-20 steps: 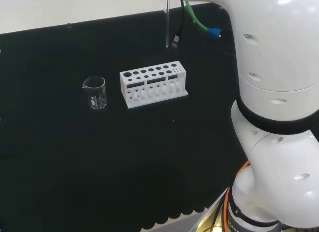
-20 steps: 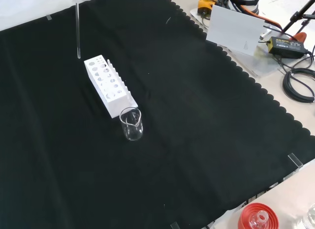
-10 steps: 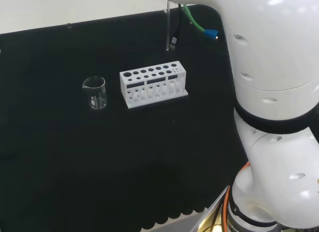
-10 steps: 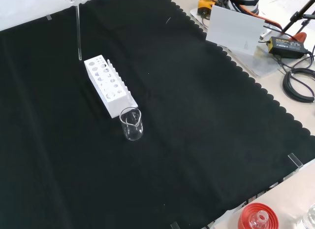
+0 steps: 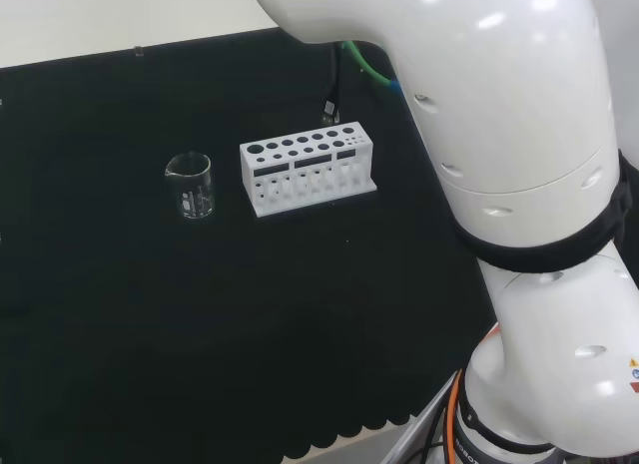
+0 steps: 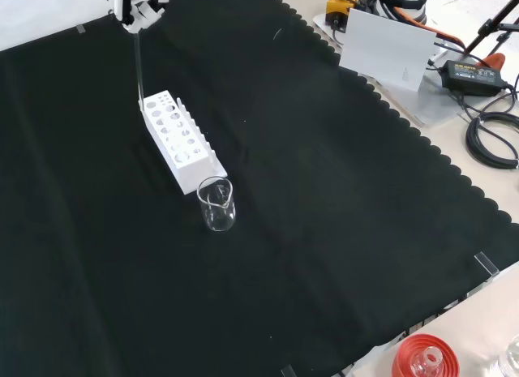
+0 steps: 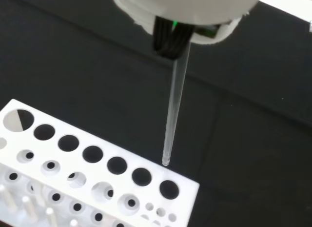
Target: Put the glass rod back on the white test tube rack.
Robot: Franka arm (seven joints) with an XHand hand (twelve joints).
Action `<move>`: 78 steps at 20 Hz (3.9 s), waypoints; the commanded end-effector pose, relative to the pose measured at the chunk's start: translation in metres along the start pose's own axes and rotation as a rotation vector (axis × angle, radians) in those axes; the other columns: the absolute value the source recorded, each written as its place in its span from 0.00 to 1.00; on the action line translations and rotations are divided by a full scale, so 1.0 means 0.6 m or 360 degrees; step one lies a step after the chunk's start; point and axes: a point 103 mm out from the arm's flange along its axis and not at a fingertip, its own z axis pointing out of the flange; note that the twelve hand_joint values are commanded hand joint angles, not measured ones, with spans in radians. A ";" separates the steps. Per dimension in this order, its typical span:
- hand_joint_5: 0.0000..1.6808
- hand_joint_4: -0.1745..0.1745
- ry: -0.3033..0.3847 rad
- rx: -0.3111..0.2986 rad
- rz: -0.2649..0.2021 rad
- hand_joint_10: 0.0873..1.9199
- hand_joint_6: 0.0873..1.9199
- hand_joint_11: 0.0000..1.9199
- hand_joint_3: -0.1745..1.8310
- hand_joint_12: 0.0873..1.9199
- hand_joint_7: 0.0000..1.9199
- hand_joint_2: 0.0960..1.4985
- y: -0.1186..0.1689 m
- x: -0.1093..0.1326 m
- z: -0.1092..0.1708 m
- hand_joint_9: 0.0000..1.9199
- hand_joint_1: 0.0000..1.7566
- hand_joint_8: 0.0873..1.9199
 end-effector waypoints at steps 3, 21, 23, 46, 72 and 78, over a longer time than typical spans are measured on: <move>0.72 0.00 0.0081 -0.0067 0.0005 0.29 0.27 0.85 0.46 0.36 0.70 0.37 -0.006 -0.004 0.022 0.89 0.76 0.41; 0.72 0.00 0.0047 -0.0066 0.0027 0.29 0.27 0.85 0.46 0.36 0.70 0.37 -0.010 -0.005 -0.006 0.89 0.76 0.41; 0.72 0.00 0.0048 -0.0059 0.0029 0.29 0.27 0.85 0.46 0.36 0.70 0.37 -0.011 -0.005 -0.005 0.89 0.76 0.41; 0.72 0.00 0.0079 -0.0035 0.0041 0.29 0.27 0.85 0.46 0.36 0.70 0.37 -0.034 0.003 0.003 0.89 0.76 0.40; 0.72 0.00 0.0062 -0.0008 0.0022 0.29 0.27 0.85 0.46 0.36 0.70 0.37 -0.026 0.010 -0.005 0.89 0.76 0.40; 0.72 0.00 0.0050 -0.0007 0.0012 0.29 0.27 0.85 0.46 0.36 0.70 0.37 -0.027 0.020 -0.009 0.89 0.76 0.40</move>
